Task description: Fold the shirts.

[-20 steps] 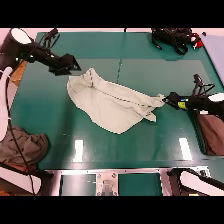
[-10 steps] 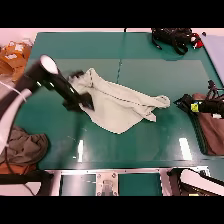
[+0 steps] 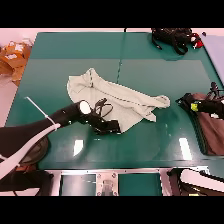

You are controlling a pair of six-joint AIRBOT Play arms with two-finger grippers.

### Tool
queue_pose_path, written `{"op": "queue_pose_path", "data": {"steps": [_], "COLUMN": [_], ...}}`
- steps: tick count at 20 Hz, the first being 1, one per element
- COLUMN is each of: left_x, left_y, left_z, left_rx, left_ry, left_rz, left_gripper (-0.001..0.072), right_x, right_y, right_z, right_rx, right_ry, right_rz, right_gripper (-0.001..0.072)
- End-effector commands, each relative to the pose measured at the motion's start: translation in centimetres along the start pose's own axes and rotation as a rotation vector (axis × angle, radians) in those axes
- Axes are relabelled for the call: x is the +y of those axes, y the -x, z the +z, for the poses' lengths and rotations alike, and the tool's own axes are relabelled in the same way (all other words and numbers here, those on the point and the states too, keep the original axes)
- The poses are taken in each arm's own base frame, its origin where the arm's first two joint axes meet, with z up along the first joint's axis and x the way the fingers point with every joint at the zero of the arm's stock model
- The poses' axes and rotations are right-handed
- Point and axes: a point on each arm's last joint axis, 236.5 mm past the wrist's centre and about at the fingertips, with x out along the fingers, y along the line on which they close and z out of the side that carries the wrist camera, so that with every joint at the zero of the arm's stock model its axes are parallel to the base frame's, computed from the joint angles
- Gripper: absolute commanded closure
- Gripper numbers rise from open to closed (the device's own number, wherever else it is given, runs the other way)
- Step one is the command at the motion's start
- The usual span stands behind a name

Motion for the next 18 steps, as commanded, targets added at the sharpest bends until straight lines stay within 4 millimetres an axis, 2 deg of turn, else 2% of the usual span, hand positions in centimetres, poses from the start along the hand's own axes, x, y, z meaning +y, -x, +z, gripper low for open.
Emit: {"op": "queue_pose_path", "data": {"steps": [1, 2, 3, 4, 6, 7, 8, 11, 13, 15, 18], "left_x": [-0.1, 0.0, -0.2, -0.4, -0.3, 0.5, 1.6, 6.8, 9.2, 10.5, 10.8], "left_y": [-2.1, -2.0, -1.8, -1.4, 0.9, 2.9, 5.2, 13.2, 16.9, 18.2, 18.4], "left_z": [2.7, 3.0, 3.4, 3.6, 3.5, 3.8, 4.2, 4.7, 4.3, 4.4, 5.1], "left_rx": [-0.135, -0.149, -0.160, -0.151, -0.078, -0.058, -0.058, -0.087, -0.097, -0.098, -0.127], "left_ry": [0.079, 0.071, 0.042, 0.009, -0.047, -0.069, -0.078, -0.062, -0.022, -0.008, -0.037], "left_rz": [-0.031, -0.030, -0.031, -0.037, -0.045, -0.029, 0.001, 0.147, 0.184, 0.182, 0.194], "left_gripper": [0.0038, 0.0208, 0.0508, 0.0681, 0.0684, 0.0684, 0.0684, 0.0685, 0.0684, 0.0684, 0.0685], "right_x": [0.1, 0.1, 0.1, 0.1, 0.0, 0.0, 0.1, 0.2, 0.6, 1.2, 1.9], "right_y": [-0.2, -0.2, -0.2, -0.2, -0.1, -0.1, -0.1, -0.3, -0.7, -1.7, -3.5], "right_z": [0.4, 0.4, 0.4, 0.4, 0.4, 0.3, 0.1, -0.5, -1.4, -3.5, -8.2], "right_rx": [-0.015, -0.016, -0.017, -0.017, -0.016, -0.011, -0.004, 0.016, 0.042, 0.093, 0.202], "right_ry": [-0.005, -0.004, -0.001, -0.001, 0.002, 0.002, 0.002, -0.002, 0.005, 0.023, 0.053], "right_rz": [0.001, 0.000, 0.000, -0.001, -0.003, -0.002, 0.001, 0.008, 0.014, 0.017, 0.016], "right_gripper": [0.0332, 0.0332, 0.0331, 0.0332, 0.0331, 0.0326, 0.0281, 0.0282, 0.0282, 0.0282, 0.0283]}}
